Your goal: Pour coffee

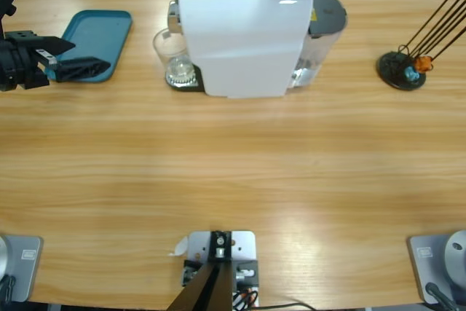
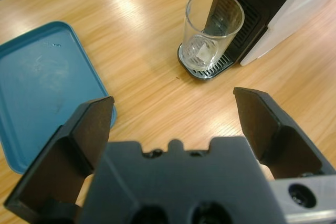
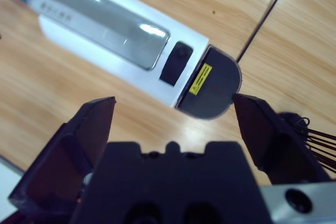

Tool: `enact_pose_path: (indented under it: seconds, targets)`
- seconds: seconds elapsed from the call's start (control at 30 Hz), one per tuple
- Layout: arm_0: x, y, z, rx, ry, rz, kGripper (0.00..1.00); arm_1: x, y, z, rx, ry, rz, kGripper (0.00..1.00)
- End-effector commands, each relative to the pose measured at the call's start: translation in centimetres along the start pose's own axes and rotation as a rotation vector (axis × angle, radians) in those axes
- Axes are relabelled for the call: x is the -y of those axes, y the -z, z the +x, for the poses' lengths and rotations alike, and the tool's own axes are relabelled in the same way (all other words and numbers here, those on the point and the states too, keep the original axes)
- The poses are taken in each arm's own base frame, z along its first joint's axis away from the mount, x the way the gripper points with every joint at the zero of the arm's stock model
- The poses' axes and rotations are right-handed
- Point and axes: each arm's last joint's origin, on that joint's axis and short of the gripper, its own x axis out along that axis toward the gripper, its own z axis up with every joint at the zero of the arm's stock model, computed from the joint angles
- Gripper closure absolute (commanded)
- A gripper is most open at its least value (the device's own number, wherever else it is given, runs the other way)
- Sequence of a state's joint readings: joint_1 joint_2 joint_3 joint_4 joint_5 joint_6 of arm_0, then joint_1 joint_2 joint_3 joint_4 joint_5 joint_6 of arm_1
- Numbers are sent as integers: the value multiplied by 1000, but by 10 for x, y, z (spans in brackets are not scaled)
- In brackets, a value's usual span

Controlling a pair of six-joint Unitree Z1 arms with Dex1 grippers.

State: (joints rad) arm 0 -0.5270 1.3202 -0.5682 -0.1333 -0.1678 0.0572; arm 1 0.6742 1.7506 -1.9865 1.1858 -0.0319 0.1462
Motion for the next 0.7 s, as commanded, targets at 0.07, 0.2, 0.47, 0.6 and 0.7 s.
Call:
enact_pose_path:
  seconds: [0.07,0.2,0.47,0.6,0.7]
  targets:
    - [5,8,-16,5,4,-11,0,13,93,-66,87,-83,-36,0]
    - [9,8,-15,3,24,0,0,19,133,-64,90,-85,-21,3]
    - [25,3,-30,58,90,19,0,31,199,-20,156,-14,-56,0]
    - [26,-8,-33,95,89,1,0,34,228,4,143,-14,-117,0]
    - [26,-4,-35,89,85,0,0,38,255,-4,340,-26,-131,0]
